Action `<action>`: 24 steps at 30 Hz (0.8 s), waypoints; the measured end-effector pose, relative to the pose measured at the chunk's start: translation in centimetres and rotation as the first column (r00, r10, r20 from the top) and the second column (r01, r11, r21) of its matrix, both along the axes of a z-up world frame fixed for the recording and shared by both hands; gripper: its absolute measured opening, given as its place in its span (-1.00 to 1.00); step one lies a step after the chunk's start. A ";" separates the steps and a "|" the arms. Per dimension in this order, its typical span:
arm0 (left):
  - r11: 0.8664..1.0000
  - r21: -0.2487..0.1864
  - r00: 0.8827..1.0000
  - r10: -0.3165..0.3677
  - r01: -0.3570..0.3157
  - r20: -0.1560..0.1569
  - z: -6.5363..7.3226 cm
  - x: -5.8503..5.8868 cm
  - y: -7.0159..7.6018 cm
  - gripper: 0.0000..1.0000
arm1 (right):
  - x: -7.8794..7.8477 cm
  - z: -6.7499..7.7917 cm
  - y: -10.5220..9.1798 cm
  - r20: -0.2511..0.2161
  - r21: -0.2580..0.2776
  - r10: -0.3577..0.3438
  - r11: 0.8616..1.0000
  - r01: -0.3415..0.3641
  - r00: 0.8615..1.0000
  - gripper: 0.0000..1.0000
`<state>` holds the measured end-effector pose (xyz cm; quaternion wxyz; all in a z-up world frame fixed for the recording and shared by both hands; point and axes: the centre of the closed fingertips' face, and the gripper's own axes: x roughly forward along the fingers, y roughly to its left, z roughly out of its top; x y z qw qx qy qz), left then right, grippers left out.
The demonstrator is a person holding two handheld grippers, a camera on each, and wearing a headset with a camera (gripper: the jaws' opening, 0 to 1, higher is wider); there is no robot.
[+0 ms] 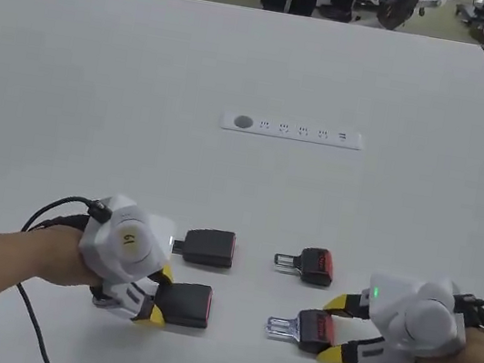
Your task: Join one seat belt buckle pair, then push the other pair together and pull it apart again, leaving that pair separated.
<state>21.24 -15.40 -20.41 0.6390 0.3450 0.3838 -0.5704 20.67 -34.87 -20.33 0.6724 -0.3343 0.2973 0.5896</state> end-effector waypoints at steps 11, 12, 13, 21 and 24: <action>1.000 0.014 1.000 -0.011 0.011 -0.011 0.1 -0.1 -0.2 -0.38 | 0.6 -0.2 0.2 -0.002 0.008 -0.016 1.000 0.016 1.000 -0.37; 1.000 0.015 1.000 -0.011 0.011 -0.012 0.1 -0.1 -0.2 -0.38 | 0.6 -0.2 0.3 0.000 0.008 -0.015 1.000 0.015 1.000 -0.37; 1.000 0.015 1.000 -0.011 0.011 -0.013 0.1 -0.1 -0.2 -0.38 | 0.6 -0.2 0.3 0.000 0.008 -0.016 1.000 0.016 1.000 -0.37; 1.000 0.020 1.000 -0.013 0.014 -0.023 0.1 -0.2 -0.1 -0.38 | 0.7 -0.1 1.2 0.001 0.015 -0.013 1.000 0.013 1.000 -0.37; 1.000 0.022 1.000 -0.013 0.013 -0.026 -0.2 0.0 0.0 -0.38 | 0.7 -0.1 1.6 0.003 0.018 -0.010 1.000 0.010 1.000 -0.37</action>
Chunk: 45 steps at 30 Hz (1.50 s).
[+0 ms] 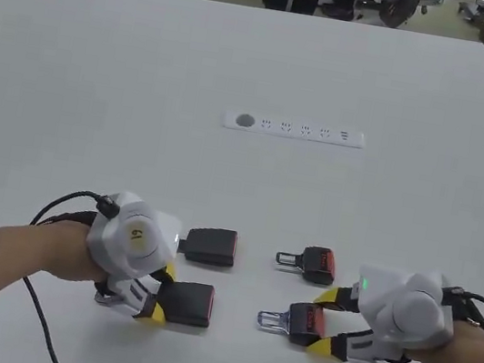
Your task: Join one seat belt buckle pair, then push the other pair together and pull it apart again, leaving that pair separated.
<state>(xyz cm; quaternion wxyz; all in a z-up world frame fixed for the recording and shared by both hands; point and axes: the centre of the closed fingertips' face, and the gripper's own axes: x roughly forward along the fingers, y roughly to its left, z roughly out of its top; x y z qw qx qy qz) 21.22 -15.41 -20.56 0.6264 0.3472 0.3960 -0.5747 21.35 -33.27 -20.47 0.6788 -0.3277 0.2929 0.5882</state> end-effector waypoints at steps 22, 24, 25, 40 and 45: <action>1.000 0.012 1.000 -0.016 0.016 -0.004 -0.3 0.0 0.2 -0.38 | 0.2 0.0 3.5 0.022 0.017 -0.001 1.000 0.001 1.000 -0.37; 1.000 0.013 1.000 -0.016 0.016 -0.005 -0.2 -0.1 0.1 -0.38 | -0.1 0.0 3.9 0.020 0.023 -0.003 1.000 0.002 1.000 -0.37; 1.000 0.015 1.000 -0.016 0.016 -0.007 -0.2 -0.2 0.2 -0.38 | -0.1 0.0 4.1 0.019 0.025 -0.001 1.000 0.000 1.000 -0.37; 0.999 0.028 1.000 -0.022 0.022 -0.009 0.1 -0.5 -0.1 -0.38 | -0.1 0.0 6.4 0.012 0.034 -0.003 0.999 0.003 1.000 -0.37; 1.000 0.025 1.000 -0.016 0.016 -0.010 0.2 -0.5 -0.2 -0.38 | 0.1 0.1 6.9 0.011 0.038 -0.003 0.999 0.003 1.000 -0.37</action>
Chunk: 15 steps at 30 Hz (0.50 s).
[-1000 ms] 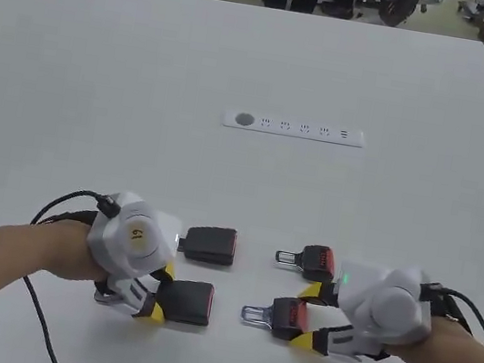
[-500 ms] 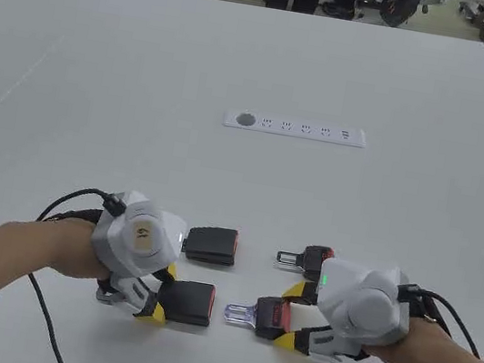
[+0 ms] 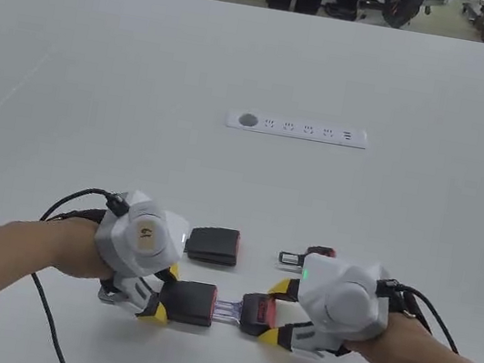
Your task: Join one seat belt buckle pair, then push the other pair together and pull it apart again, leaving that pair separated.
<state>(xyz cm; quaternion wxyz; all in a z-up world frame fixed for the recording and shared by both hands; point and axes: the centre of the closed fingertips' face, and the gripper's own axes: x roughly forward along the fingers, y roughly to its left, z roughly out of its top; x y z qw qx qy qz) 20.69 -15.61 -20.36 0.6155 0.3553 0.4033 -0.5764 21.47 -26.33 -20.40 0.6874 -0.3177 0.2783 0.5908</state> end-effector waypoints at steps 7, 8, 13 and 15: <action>1.000 -0.003 1.000 0.007 -0.007 -0.002 -0.3 0.3 0.2 -0.39 | -0.4 0.0 1.0 -0.002 0.016 -0.004 1.000 0.004 1.000 -0.38; 1.000 -0.003 1.000 0.009 -0.009 -0.002 -0.3 0.2 0.2 -0.39 | -0.3 -0.2 1.0 0.001 0.009 -0.004 1.000 0.004 1.000 -0.38; 1.000 -0.001 1.000 0.009 -0.009 -0.003 -0.8 0.6 0.5 -0.39 | -0.4 -0.1 1.0 -0.006 0.016 -0.005 1.000 0.005 1.000 -0.39; 1.000 -0.005 1.000 0.010 -0.010 -0.003 -0.4 0.4 0.3 -0.39 | -0.4 -0.2 1.0 -0.006 0.016 -0.007 1.000 0.007 1.000 -0.39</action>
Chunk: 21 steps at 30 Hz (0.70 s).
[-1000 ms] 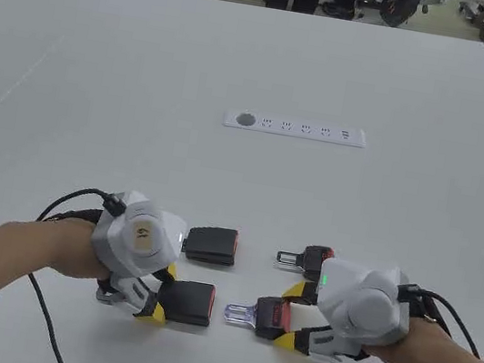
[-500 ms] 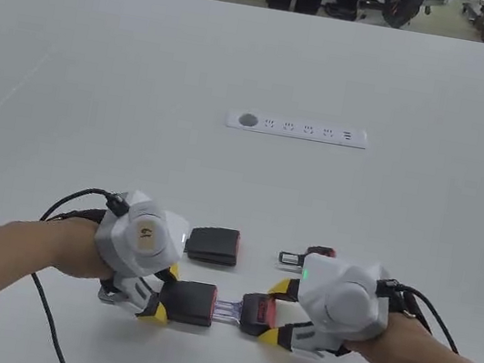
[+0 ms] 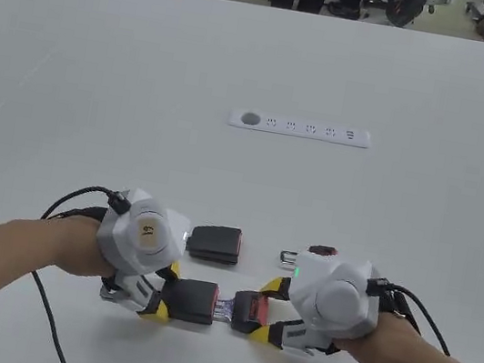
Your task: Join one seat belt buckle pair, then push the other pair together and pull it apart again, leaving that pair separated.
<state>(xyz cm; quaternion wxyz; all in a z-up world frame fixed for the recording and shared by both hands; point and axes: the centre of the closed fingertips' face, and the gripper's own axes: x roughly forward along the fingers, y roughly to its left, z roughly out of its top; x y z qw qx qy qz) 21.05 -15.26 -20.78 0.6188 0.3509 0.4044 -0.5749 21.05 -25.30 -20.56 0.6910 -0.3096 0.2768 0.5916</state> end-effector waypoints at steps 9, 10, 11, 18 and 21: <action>1.000 -0.024 1.000 0.001 -0.001 0.005 0.3 -0.1 -0.2 -0.39 | 0.0 0.1 0.1 -0.004 0.014 -0.016 1.000 0.016 1.000 -0.41; 1.000 -0.023 1.000 -0.001 0.002 0.006 0.1 0.0 0.0 -0.39 | 0.0 0.1 0.1 -0.004 0.013 -0.014 1.000 0.015 1.000 -0.41; 1.000 -0.020 1.000 -0.005 0.005 0.005 -0.1 0.1 0.0 -0.39 | 0.0 0.0 0.2 -0.002 0.011 -0.011 1.000 0.011 1.000 -0.41; 1.000 -0.020 1.000 -0.007 0.007 0.004 0.2 -0.1 -0.2 -0.40 | 0.0 0.1 0.4 -0.009 0.001 -0.015 1.000 0.015 1.000 -0.42; 1.000 -0.020 1.000 -0.005 0.005 0.003 0.0 0.0 0.0 -0.40 | 0.1 0.1 0.4 -0.008 -0.003 -0.014 1.000 0.014 1.000 -0.42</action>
